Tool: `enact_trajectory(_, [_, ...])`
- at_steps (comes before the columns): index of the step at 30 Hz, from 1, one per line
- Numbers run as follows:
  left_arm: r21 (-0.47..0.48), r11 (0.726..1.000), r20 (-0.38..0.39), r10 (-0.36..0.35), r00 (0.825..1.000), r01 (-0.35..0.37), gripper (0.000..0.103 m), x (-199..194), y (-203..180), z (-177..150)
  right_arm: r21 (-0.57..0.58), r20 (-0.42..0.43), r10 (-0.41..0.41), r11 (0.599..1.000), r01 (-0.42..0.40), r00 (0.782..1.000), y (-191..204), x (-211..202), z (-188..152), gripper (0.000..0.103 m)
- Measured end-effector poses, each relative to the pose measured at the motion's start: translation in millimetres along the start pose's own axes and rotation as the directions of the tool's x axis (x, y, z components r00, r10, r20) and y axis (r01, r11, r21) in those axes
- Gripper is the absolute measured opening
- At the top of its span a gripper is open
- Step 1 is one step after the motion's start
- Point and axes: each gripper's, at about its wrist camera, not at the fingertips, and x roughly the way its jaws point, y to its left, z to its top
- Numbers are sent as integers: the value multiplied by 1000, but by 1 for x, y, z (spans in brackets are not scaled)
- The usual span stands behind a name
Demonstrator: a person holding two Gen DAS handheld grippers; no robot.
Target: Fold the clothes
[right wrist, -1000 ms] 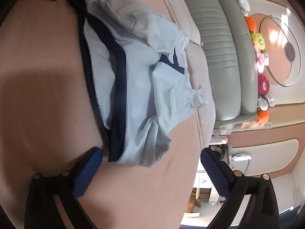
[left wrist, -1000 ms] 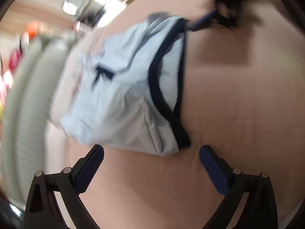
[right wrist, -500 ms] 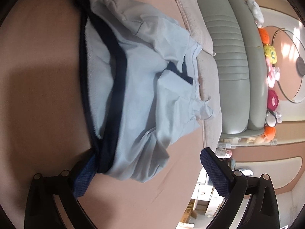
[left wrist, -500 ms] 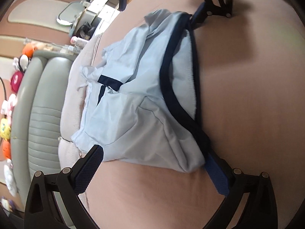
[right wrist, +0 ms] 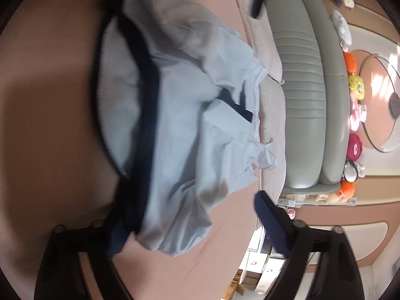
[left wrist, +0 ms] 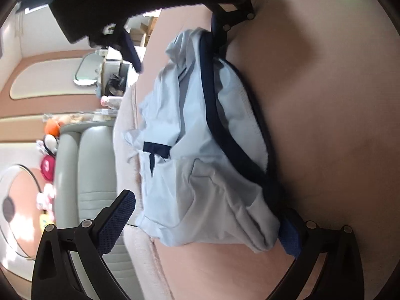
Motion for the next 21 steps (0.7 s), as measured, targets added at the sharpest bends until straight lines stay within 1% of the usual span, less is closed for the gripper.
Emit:
enact_trajectory(2, [-25, 999, -8, -22, 1000, 22, 103, 3, 4, -1, -27, -1, -13, 1000, 13, 1000, 8, -3, 1, 70])
enact_trajectory(3, [-38, 999, -10, -33, 999, 33, 103, 4, 6, -1, -37, -2, -23, 999, 23, 1000, 13, -4, 1, 68])
enact_trajectory(4, [-50, 998, -10, -42, 999, 41, 103, 6, 8, -2, -40, -2, -31, 999, 31, 1000, 17, -5, 1, 64])
enact_trajectory(5, [-58, 997, -6, -45, 999, 44, 103, 7, 9, -3, -37, -1, -27, 999, 27, 1000, 20, -6, 0, 54])
enact_trajectory(7, [-67, 997, 2, -46, 999, 46, 103, 8, 9, -4, -31, 4, -14, 999, 15, 1000, 26, -7, -1, 42])
enact_trajectory(10, [-78, 996, 14, -45, 999, 46, 103, 7, 9, -5, -53, 8, -11, 999, 11, 1000, 42, -8, -2, 15])
enact_trajectory(11, [-83, 996, 19, -41, 999, 43, 103, 8, 9, -5, -73, 10, -36, 997, 36, 999, 50, -8, -2, 12])
enact_trajectory(12, [-89, 995, 27, -37, 999, 39, 103, 8, 9, -6, -85, 7, -62, 994, 62, 998, 56, -8, -2, 12])
enact_trajectory(14, [-104, 994, 36, -34, 999, 38, 103, 5, 8, -9, -84, -4, -78, 993, 77, 997, 59, -8, -1, 11])
enact_trajectory(17, [-105, 994, 30, -39, 999, 42, 103, 3, 6, -7, -62, 13, -43, 997, 44, 999, 54, -8, -3, 11])
enact_trajectory(21, [-97, 994, 23, -53, 998, 55, 103, 3, 8, -6, -64, 7, -55, 996, 55, 998, 57, -8, -3, 11])
